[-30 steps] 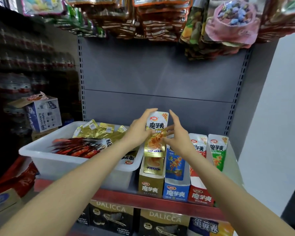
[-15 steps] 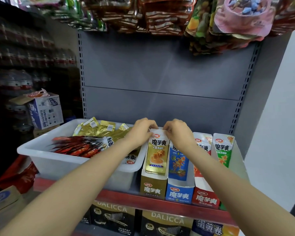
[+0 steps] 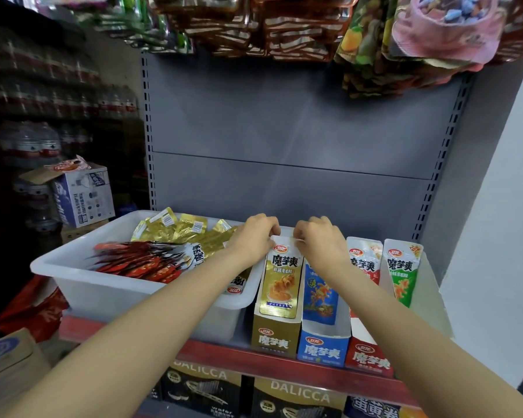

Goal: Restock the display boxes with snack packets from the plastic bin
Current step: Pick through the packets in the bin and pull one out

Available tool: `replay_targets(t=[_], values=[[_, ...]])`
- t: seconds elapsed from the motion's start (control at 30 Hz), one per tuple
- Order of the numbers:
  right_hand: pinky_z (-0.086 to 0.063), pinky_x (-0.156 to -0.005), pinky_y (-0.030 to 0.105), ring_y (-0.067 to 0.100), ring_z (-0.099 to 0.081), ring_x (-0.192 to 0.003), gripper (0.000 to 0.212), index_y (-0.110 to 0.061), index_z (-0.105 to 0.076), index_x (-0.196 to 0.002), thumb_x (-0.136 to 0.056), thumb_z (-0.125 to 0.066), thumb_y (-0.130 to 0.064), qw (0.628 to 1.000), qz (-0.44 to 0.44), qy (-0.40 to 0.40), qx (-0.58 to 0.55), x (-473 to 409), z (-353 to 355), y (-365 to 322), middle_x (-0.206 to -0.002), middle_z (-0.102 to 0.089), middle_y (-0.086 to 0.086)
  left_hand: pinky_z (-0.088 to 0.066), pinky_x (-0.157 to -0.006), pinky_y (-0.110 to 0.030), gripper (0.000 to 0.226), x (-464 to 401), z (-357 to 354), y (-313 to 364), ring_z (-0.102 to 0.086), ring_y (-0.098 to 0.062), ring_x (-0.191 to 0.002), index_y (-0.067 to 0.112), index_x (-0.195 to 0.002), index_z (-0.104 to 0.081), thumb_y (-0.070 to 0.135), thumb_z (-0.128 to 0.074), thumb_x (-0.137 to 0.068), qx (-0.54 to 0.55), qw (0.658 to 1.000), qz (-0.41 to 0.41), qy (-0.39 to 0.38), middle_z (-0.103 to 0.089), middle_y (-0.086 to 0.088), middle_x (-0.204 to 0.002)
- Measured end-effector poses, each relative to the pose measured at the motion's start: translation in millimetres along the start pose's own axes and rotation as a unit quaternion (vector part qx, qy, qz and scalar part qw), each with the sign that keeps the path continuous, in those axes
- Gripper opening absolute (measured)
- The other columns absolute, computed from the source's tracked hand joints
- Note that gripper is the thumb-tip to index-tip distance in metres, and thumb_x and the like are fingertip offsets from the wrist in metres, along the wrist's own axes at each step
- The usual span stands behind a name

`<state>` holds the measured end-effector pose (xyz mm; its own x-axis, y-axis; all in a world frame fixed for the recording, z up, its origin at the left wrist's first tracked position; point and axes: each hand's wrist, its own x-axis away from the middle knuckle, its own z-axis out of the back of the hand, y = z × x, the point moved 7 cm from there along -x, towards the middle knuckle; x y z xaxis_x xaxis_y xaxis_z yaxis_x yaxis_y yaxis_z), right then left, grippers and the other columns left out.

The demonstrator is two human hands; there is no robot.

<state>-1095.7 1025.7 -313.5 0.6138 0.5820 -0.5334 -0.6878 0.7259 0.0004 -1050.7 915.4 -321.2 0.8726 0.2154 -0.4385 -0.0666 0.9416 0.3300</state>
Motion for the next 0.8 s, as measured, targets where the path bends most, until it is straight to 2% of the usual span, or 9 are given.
replay_targets(t=[0.1, 0.23, 0.33, 0.43, 0.53, 0.6, 0.7, 0.8], values=[[-0.043, -0.081, 0.032, 0.022, -0.05, -0.106, 0.023, -0.017, -0.061, -0.115, -0.094, -0.052, -0.021, 0.999, -0.004, 0.014, -0.035, 5.2, 6.9, -0.9, -0.11, -0.061, 0.004, -0.051, -0.085, -0.036, 0.02, 6.8, 10.7, -2.4, -0.056, -0.017, -0.096, 0.018, -0.108, -0.06, 0.012, -0.06, -0.088, 0.024, 0.999, 0.002, 0.033, -0.054, 0.0, -0.109], [-0.044, -0.078, 0.029, 0.019, -0.053, -0.102, 0.021, -0.017, -0.063, -0.111, -0.093, -0.054, -0.021, 0.992, 0.001, 0.009, -0.124, 9.2, 13.8, -17.0, -0.105, -0.061, 0.002, -0.051, -0.082, -0.035, 0.015, 21.8, 35.6, -18.6, -0.056, -0.015, -0.09, 0.02, -0.103, -0.062, 0.014, -0.057, -0.089, 0.038, 0.996, 0.011, 0.078, -0.057, 0.002, -0.103], [-0.046, -0.078, 0.029, 0.019, -0.06, -0.094, 0.02, -0.015, -0.065, -0.107, -0.09, -0.053, -0.014, 0.979, 0.011, -0.007, -0.201, 3.6, 15.2, -41.1, -0.101, -0.064, 0.003, -0.049, -0.079, -0.032, 0.012, 35.4, 51.8, -44.1, -0.056, -0.014, -0.087, 0.019, -0.099, -0.063, 0.015, -0.057, -0.089, 0.033, 0.996, 0.04, 0.075, -0.059, 0.003, -0.098], [-0.048, -0.083, 0.032, 0.022, -0.061, -0.096, 0.023, -0.011, -0.065, -0.108, -0.09, -0.052, -0.011, 0.974, 0.029, -0.04, -0.222, -6.8, 6.8, -71.9, -0.104, -0.066, 0.006, -0.049, -0.081, -0.032, 0.013, 45.8, 63.1, -79.3, -0.059, -0.019, -0.091, 0.017, -0.099, -0.064, 0.013, -0.056, -0.09, 0.02, 0.994, 0.089, 0.053, -0.063, 0.0, -0.098], [-0.048, -0.084, 0.035, 0.028, -0.058, -0.105, 0.028, -0.009, -0.06, -0.118, -0.091, -0.054, -0.017, 0.978, 0.057, -0.108, -0.169, -18.8, -14.9, -104.7, -0.116, -0.061, 0.011, -0.043, -0.083, -0.027, 0.017, 49.2, 62.6, -108.2, -0.059, -0.023, -0.103, 0.01, -0.105, -0.065, 0.011, -0.057, -0.091, -0.005, 0.993, 0.116, -0.008, -0.065, -0.007, -0.108], [-0.046, -0.081, 0.031, 0.028, -0.056, -0.109, 0.036, -0.01, -0.056, -0.123, -0.089, -0.058, -0.021, 0.972, 0.085, -0.194, -0.097, -23.4, -36.6, -122.2, -0.122, -0.058, 0.011, -0.04, -0.086, -0.026, 0.027, 51.5, 57.4, -120.4, -0.056, -0.025, -0.111, 0.009, -0.116, -0.062, 0.015, -0.058, -0.09, -0.038, 0.989, 0.126, -0.07, -0.062, -0.009, -0.117], [-0.047, -0.075, 0.03, 0.027, -0.058, -0.099, 0.038, -0.007, -0.059, -0.115, -0.081, -0.07, -0.021, 0.942, 0.12, -0.313, -0.006, -21.0, -63.8, -135.8, -0.116, -0.061, 0.01, -0.04, -0.098, -0.031, 0.043, 53.8, 45.8, -139.4, -0.049, -0.025, -0.122, 0.011, -0.13, -0.054, 0.024, -0.06, -0.09, -0.071, 0.974, 0.145, -0.161, -0.053, -0.007, -0.134], [-0.044, -0.067, 0.032, 0.029, -0.06, -0.096, 0.02, -0.007, -0.06, -0.105, -0.086, -0.061, -0.01, 0.94, 0.17, -0.284, 0.076, -23.0, -64.5, -146.5, -0.112, -0.061, 0.011, -0.042, -0.097, -0.031, 0.043, 50.8, 41.1, -149.2, -0.051, -0.025, -0.119, 0.011, -0.129, -0.055, 0.026, -0.061, -0.089, -0.066, 0.969, 0.152, -0.185, -0.055, -0.008, -0.133]])
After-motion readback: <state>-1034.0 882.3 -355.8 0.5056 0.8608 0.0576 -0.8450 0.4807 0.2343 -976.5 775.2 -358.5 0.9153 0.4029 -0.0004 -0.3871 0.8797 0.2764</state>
